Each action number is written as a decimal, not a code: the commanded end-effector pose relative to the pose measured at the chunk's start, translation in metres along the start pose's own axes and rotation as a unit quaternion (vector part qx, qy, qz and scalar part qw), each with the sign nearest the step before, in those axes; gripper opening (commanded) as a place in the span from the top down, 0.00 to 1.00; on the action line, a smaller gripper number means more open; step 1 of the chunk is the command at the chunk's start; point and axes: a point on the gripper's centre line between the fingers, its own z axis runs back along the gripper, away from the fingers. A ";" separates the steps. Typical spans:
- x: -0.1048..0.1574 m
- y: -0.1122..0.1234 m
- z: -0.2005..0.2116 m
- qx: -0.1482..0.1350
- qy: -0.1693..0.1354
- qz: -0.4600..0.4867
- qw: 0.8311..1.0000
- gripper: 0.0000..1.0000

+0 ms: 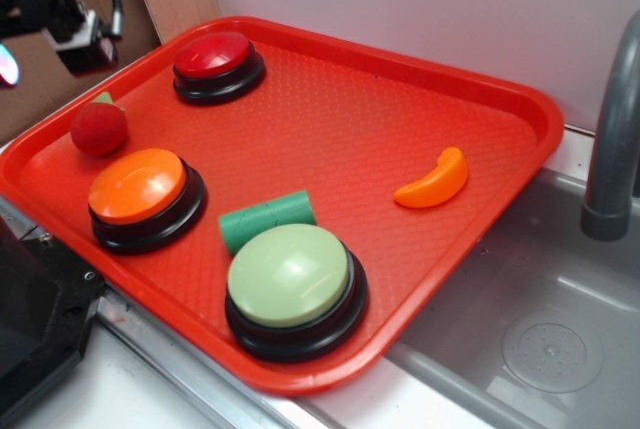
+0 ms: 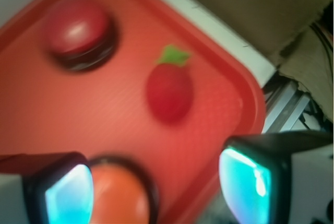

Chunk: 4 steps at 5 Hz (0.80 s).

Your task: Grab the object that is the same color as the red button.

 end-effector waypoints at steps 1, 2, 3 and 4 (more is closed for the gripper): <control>0.019 0.009 -0.052 0.025 -0.067 0.026 0.997 0.00; 0.021 0.011 -0.072 0.030 -0.090 0.020 0.995 0.00; 0.026 0.013 -0.082 0.011 -0.091 0.016 0.996 0.00; 0.032 0.016 -0.084 0.007 -0.086 0.023 0.996 0.46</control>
